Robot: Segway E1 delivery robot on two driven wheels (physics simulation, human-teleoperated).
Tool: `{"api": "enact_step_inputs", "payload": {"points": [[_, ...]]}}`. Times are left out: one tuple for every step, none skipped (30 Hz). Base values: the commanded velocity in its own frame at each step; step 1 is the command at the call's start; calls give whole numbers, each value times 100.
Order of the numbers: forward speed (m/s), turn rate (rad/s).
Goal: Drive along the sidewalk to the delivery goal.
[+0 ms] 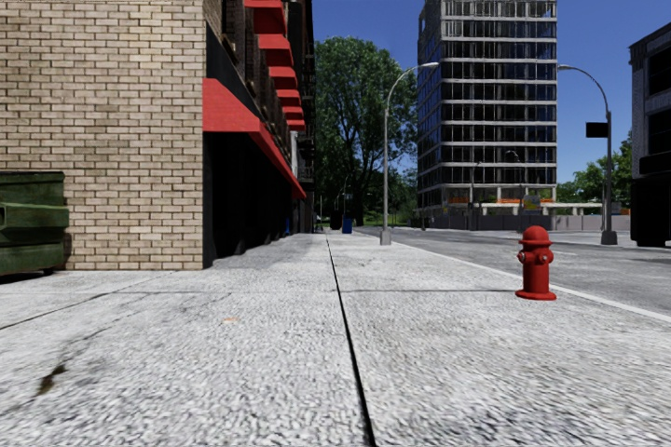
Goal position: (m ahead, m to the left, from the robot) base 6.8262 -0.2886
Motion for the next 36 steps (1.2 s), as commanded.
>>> {"api": "enact_step_inputs", "payload": {"points": [[200,0],[200,0],[200,0],[200,0],[200,0],[200,0],[200,0],[200,0],[200,0],[200,0],[200,0],[200,0],[200,0],[200,0],[200,0],[200,0],[200,0],[200,0],[200,0],[200,0],[200,0],[200,0],[200,0],[200,0],[200,0],[200,0],[200,0],[200,0],[200,-10],[200,-14],[200,-14],[200,-16],[200,-17],[200,-17],[200,-18],[200,-18]]}}
